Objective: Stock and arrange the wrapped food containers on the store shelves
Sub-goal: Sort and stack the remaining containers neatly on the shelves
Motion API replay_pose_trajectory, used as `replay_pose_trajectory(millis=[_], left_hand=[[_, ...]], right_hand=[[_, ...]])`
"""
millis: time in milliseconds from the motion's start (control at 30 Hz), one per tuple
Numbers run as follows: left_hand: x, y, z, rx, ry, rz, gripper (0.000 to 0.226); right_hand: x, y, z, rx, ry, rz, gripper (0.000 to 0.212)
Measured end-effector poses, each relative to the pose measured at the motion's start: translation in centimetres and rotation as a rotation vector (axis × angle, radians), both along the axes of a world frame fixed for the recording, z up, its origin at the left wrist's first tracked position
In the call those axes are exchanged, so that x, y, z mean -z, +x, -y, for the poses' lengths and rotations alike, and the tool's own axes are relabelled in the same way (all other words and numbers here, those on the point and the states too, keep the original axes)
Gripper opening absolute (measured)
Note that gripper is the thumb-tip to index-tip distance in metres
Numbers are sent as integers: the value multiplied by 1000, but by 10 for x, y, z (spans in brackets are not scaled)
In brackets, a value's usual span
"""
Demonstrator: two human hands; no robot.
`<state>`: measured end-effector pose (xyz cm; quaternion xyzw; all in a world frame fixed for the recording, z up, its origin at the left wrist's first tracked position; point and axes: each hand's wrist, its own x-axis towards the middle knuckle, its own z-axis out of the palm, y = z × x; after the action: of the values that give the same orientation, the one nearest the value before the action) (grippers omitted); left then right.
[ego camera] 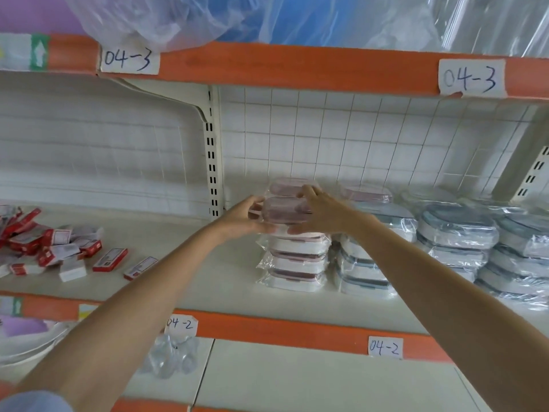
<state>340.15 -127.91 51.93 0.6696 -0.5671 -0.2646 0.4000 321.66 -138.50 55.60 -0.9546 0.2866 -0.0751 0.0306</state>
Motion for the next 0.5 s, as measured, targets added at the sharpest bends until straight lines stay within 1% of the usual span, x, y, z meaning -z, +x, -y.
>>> replay_pose_trajectory(millis=[67,200,267,367,433,500], left_hand=[[2,3,4,-27,-26,-24,103],[1,8,11,-47,-30,-65,103],[0,6,12,-13,-14,-46,102],[5,0,18,55,23,-3,93],[11,-3,24,85,38,29,82],[16,-6,28,83,36,15,81]], right_hand=[[2,6,4,8,5,-56,89],[-8,2,16,87,-7,-3,88],[-8,-1,20,87,-5,-37,88],[0,-3,18,79,-12,-132,88],[3,-3,18,87,-38,-146,90],[5,-3,17,97,-74,-173,91]])
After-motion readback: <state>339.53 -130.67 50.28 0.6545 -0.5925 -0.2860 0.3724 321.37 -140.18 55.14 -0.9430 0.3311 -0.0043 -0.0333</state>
